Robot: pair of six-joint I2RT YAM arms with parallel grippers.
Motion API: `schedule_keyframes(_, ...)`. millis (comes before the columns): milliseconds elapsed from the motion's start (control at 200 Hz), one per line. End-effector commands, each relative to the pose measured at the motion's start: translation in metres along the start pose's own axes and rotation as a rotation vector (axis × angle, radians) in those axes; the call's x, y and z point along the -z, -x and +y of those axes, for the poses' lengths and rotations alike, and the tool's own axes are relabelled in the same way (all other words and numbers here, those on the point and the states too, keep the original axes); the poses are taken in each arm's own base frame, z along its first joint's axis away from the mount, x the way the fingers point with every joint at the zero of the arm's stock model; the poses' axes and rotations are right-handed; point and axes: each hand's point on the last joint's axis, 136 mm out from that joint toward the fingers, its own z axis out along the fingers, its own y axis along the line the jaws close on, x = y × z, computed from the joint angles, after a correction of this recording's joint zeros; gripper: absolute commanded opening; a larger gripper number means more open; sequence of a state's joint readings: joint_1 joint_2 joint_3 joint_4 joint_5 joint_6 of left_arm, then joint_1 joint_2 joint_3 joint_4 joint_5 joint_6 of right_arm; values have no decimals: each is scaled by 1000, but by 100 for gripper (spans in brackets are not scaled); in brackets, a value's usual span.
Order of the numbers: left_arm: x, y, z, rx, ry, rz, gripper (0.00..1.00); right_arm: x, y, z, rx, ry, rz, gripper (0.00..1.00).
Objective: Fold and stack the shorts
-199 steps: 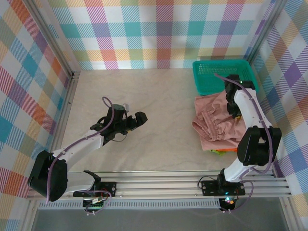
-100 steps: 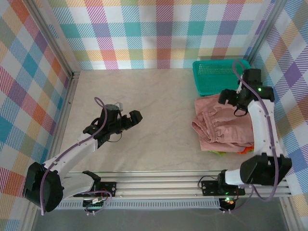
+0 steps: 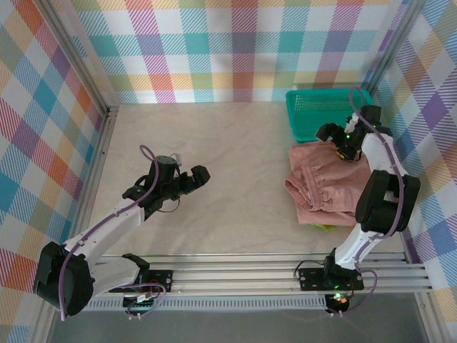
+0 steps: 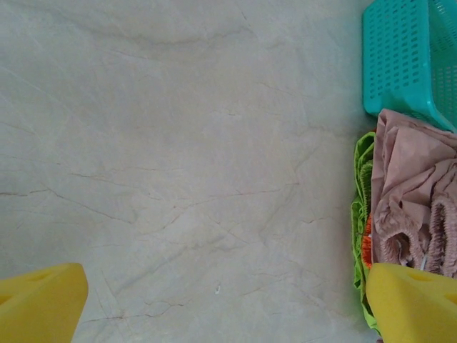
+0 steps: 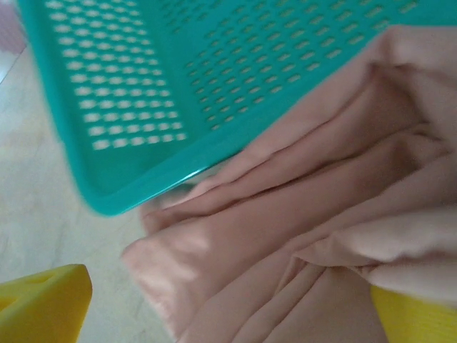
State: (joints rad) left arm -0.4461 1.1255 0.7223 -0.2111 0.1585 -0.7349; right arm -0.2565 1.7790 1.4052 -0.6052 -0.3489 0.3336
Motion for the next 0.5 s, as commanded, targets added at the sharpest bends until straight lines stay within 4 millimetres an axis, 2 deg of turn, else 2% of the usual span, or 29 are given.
schedule_keyframes(0, 7, 6, 4, -20, 17, -30, 100, -21, 1, -25, -141, 51, 40, 100)
schedule_keyframes(100, 9, 6, 6, -21, 24, -38, 100, -32, -3, -31, -222, 124, 76, 100)
schedule_keyframes(215, 13, 9, 7, -29, 33, -50, 100, -22, 3, -14, -228, 203, 56, 99)
schedule_keyframes(280, 17, 14, 7, -48, 45, -70, 100, -5, 9, 4, -211, 257, 24, 99)
schedule_keyframes(370, 30, 22, 14, -96, 117, -105, 100, 31, 15, 32, -143, 315, -55, 99)
schedule_keyframes(495, 59, 50, 23, -203, 247, -234, 100, 83, 5, 65, 10, 339, -197, 99)
